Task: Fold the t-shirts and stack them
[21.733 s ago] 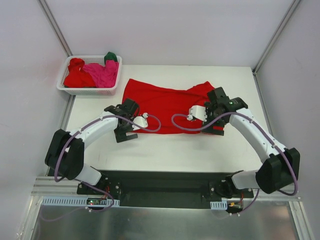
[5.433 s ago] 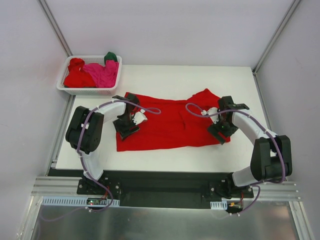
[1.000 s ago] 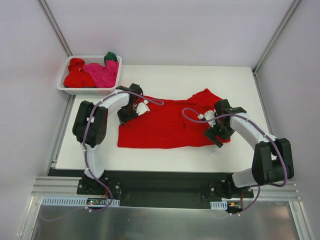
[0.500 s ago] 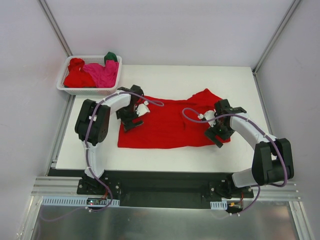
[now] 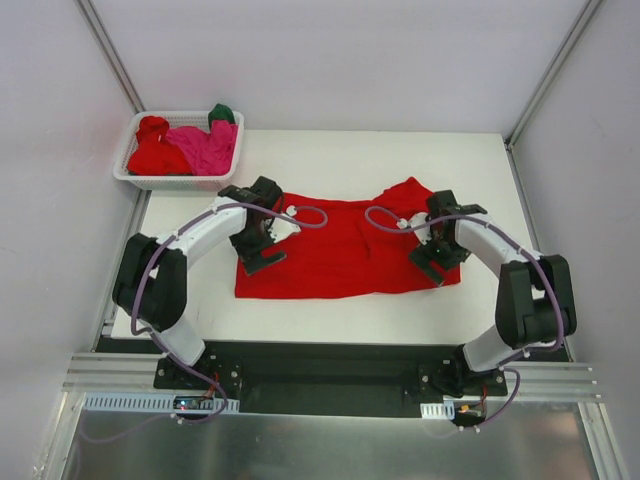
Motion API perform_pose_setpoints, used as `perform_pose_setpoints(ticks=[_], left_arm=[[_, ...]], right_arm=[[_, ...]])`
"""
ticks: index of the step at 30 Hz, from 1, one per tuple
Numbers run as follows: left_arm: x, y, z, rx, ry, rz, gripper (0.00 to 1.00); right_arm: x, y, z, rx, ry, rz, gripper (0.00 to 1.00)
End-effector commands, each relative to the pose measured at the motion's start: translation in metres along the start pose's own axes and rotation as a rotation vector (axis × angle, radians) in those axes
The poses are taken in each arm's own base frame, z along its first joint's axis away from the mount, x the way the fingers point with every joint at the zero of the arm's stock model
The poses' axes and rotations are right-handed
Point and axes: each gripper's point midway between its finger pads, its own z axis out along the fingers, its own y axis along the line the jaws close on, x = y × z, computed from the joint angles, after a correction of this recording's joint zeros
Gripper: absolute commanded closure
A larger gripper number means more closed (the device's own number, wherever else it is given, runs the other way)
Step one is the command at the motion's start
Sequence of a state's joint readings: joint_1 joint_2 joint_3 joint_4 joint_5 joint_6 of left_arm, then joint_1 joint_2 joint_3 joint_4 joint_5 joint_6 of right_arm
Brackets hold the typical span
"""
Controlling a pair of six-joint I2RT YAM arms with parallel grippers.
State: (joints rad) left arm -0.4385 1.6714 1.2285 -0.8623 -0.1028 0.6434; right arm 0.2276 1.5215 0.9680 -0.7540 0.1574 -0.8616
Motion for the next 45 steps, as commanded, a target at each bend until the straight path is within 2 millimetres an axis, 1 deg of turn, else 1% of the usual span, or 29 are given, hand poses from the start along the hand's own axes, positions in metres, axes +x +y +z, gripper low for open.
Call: perform_pose_setpoints(ticks=[1,2,3,4,5,6,9,10,14,16,19,21,22,27,32,37,39,40,41,44,45], left_arm=[[0.013,-0.033,0.000,0.116,0.015,-0.031,0.01],[0.011,-0.040,0.001,0.151,-0.001,-0.041,0.01],[0.011,-0.044,0.000,0.168,-0.004,-0.056,0.01],[0.011,-0.049,0.002,0.193,-0.005,-0.062,0.01],[0.009,-0.056,0.002,0.226,-0.018,-0.070,0.01],[0.010,-0.060,0.004,0.243,-0.017,-0.077,0.01],[0.012,-0.068,0.010,0.283,-0.005,-0.079,0.01],[0.012,-0.069,0.012,0.289,0.000,-0.081,0.01],[0.011,-0.065,0.019,0.279,0.011,-0.077,0.01],[0.009,-0.063,0.022,0.291,0.018,-0.094,0.01],[0.008,-0.059,0.025,0.298,0.026,-0.145,0.01],[0.007,-0.053,0.027,0.287,0.029,-0.207,0.01],[0.007,-0.050,0.028,0.286,0.030,-0.232,0.01],[0.011,-0.035,0.029,0.240,0.025,-0.383,0.01],[0.013,-0.028,0.031,0.228,0.020,-0.456,0.01],[0.019,-0.033,0.037,0.251,0.042,-0.524,0.01],[0.023,-0.038,0.037,0.255,0.053,-0.547,0.01],[0.024,-0.040,0.037,0.259,0.058,-0.562,0.01],[0.025,-0.043,0.037,0.265,0.060,-0.566,0.01],[0.027,-0.053,0.037,0.292,0.065,-0.596,0.01],[0.029,-0.059,0.037,0.314,0.069,-0.607,0.01]], right_arm=[[-0.016,-0.016,-0.003,-0.020,-0.005,0.086,0.03],[-0.024,-0.021,-0.007,-0.026,-0.024,0.109,0.02],[-0.024,-0.020,-0.001,-0.057,-0.005,0.119,0.02],[-0.025,-0.020,-0.001,-0.088,-0.006,0.141,0.02],[-0.031,-0.023,-0.004,-0.098,-0.018,0.151,0.02],[-0.033,-0.024,-0.001,-0.113,-0.011,0.160,0.02],[-0.031,-0.025,-0.002,-0.160,0.000,0.191,0.02],[-0.031,-0.019,0.000,-0.206,-0.005,0.203,0.02],[-0.022,-0.009,0.002,-0.292,0.003,0.239,0.02],[-0.017,0.002,0.003,-0.347,0.010,0.244,0.02],[-0.007,0.017,0.003,-0.396,0.031,0.240,0.04],[-0.002,0.020,0.001,-0.405,0.050,0.244,0.05],[0.002,0.020,0.001,-0.405,0.063,0.260,0.05],[0.004,0.013,-0.004,-0.390,0.045,0.306,0.07],[0.008,0.012,-0.004,-0.384,0.052,0.322,0.13],[0.009,0.013,-0.006,-0.384,0.048,0.330,0.17],[0.011,0.016,-0.006,-0.393,0.051,0.332,0.22],[0.011,0.017,-0.007,-0.395,0.045,0.331,0.27],[0.010,0.019,-0.008,-0.406,0.043,0.333,0.29],[0.011,0.021,-0.010,-0.407,0.039,0.336,0.30],[0.013,0.023,-0.009,-0.410,0.044,0.333,0.33]])
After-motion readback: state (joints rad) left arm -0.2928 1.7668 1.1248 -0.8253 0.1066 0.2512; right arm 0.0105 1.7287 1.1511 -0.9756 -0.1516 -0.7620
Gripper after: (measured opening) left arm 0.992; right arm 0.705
